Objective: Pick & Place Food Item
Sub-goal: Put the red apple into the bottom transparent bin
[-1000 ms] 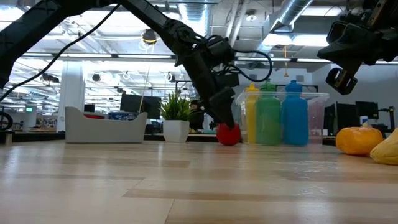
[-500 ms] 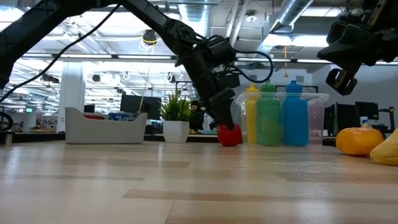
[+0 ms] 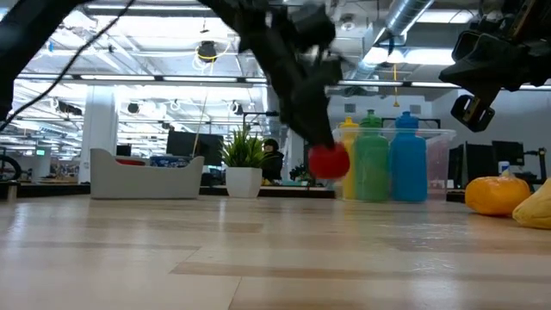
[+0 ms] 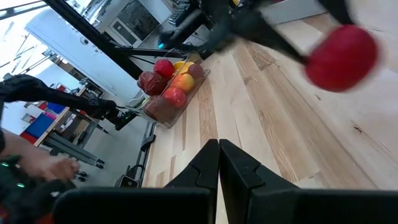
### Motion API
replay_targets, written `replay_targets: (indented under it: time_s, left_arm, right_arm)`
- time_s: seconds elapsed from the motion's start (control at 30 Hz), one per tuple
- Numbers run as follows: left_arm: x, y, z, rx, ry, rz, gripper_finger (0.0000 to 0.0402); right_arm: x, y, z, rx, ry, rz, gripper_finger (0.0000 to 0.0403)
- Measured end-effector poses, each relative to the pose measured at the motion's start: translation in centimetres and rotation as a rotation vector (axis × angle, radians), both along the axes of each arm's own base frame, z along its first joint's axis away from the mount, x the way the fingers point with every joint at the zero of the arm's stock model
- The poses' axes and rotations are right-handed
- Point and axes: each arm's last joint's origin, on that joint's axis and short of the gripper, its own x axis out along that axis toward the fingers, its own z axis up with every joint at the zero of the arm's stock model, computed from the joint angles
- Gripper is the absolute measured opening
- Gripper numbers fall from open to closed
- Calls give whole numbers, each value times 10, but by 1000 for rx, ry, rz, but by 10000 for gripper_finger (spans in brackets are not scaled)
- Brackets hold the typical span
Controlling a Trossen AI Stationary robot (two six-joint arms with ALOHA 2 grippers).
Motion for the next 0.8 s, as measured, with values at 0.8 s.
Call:
replay_targets:
  time_s: [0.8]
  left_arm:
    - [-265,-149,145,-509,171,245,230]
  right_arm:
    - [0,0,0,0,0,0,6]
